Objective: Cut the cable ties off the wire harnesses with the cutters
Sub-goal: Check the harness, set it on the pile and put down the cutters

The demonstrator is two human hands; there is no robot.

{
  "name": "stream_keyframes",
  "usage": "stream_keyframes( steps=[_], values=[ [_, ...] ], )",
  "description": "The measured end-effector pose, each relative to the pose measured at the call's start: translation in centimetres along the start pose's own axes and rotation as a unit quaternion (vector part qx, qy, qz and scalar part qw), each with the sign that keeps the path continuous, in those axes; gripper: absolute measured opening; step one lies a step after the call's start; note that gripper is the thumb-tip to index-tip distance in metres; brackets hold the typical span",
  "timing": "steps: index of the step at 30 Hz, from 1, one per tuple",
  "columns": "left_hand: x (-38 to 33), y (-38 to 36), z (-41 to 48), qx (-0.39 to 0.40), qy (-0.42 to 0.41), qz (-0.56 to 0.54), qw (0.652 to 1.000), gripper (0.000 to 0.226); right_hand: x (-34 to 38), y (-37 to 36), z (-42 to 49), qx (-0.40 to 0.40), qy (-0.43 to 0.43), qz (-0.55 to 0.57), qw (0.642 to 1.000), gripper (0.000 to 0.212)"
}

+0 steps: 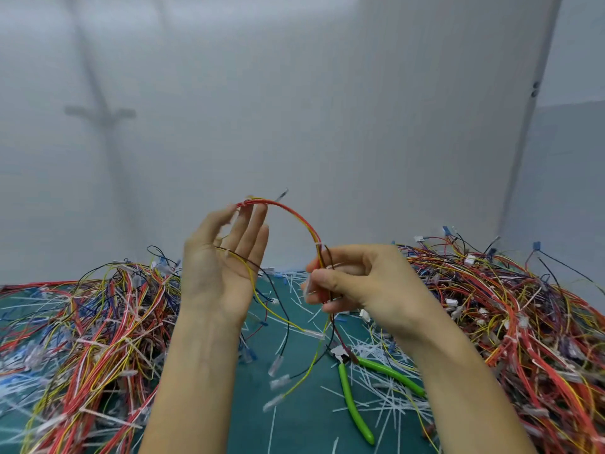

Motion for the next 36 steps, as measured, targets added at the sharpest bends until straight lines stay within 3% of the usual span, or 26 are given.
stream_keyframes(
  steps=[2, 3, 9, 13, 17, 20, 23, 29, 32, 36],
  values=[
    [-0.3, 0.1, 0.0, 0.008, 0.027, -0.037, 0.999, 0.059, 0.1, 0.4, 0.0, -0.007, -0.009, 0.037, 0.999, 0.008],
    [-0.4, 0.3, 0.1, 0.003, 0.033, -0.051, 0.998, 0.064, 0.0, 0.6, 0.1, -0.013, -0.013, 0.046, 0.999, 0.008],
    [-0.3, 1.4, 1.0, -0.017, 0.057, -0.088, 0.994, 0.04, -0.1, 1.7, 0.4, -0.037, -0.023, 0.059, 0.997, 0.007],
    [0.3, 1.4, 1.2, -0.033, 0.059, -0.122, 0.99, 0.042, -0.8, 1.3, 0.2, -0.019, -0.039, 0.012, 0.999, 0.01],
    [0.7, 1.0, 1.3, -0.037, 0.076, -0.111, 0.99, 0.024, -0.9, 0.7, 0.0, -0.008, -0.035, -0.076, 0.997, 0.047],
    [1.5, 1.4, 1.6, -0.04, 0.066, -0.037, 0.996, 0.022, 0.2, 1.2, 0.1, -0.045, 0.025, -0.19, 0.98, 0.056],
    [2.5, 0.9, 1.4, -0.013, 0.057, 0.046, 0.997, 0.021, 2.1, 2.2, 0.1, -0.131, 0.126, -0.304, 0.935, 0.052],
    [4.0, -1.7, -0.8, 0.057, 0.012, 0.166, 0.984, 0.019, 4.6, 2.0, -0.9, -0.204, 0.203, -0.214, 0.933, 0.024],
    [5.2, -2.5, -1.8, 0.085, -0.046, 0.307, 0.947, 0.014, 5.7, 1.8, -1.7, -0.221, 0.237, -0.207, 0.923, 0.021],
    [6.3, -4.9, -4.3, 0.208, -0.112, 0.403, 0.884, 0.023, 6.0, 1.6, -1.7, -0.223, 0.246, -0.239, 0.912, 0.023]
  ],
)
Point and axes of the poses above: each hand's wrist, its own z-axis towards the middle knuckle, its own y-axis out of the back of the hand, x = y × z, the point moved 10 cm from there along z, towards the middle knuckle, and after that the axes turned 14 degrees about -x, right-handed, at the moved point
